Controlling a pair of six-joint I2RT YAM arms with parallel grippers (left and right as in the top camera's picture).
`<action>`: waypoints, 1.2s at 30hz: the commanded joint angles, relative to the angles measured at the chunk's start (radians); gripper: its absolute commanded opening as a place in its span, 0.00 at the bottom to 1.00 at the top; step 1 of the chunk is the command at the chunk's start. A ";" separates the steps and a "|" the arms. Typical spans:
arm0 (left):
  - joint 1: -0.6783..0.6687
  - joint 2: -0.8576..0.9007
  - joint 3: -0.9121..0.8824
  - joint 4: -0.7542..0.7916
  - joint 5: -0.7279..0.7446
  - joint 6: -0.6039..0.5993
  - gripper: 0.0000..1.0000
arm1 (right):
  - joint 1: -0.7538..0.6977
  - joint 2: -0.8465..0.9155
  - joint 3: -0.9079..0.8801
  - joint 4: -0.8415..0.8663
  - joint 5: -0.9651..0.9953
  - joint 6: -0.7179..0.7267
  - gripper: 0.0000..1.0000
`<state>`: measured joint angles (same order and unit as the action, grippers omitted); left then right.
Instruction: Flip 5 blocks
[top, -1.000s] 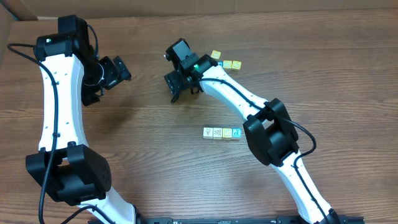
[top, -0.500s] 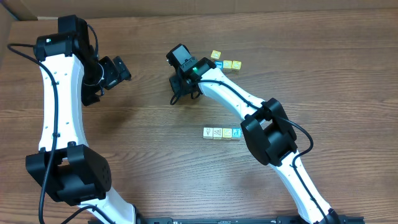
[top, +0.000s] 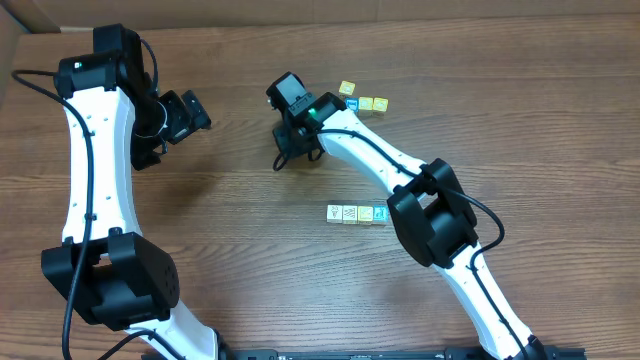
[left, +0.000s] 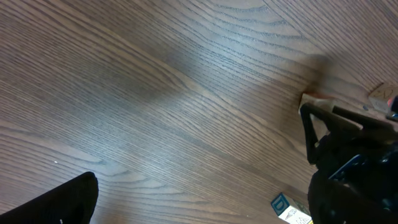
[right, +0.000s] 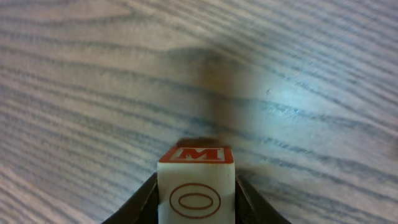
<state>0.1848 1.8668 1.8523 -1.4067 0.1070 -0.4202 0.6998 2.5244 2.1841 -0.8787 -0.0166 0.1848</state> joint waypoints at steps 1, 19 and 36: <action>-0.003 0.011 0.000 0.001 -0.006 -0.003 1.00 | 0.013 -0.053 0.023 -0.036 0.008 -0.009 0.33; -0.003 0.011 0.000 0.001 -0.006 -0.003 1.00 | 0.029 -0.116 0.023 -0.415 -0.169 0.183 0.31; -0.003 0.011 0.000 0.001 -0.006 -0.003 1.00 | 0.074 -0.116 0.023 -0.507 -0.168 0.187 0.60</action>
<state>0.1848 1.8668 1.8523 -1.4067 0.1070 -0.4202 0.7803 2.4599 2.1864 -1.3895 -0.1795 0.3676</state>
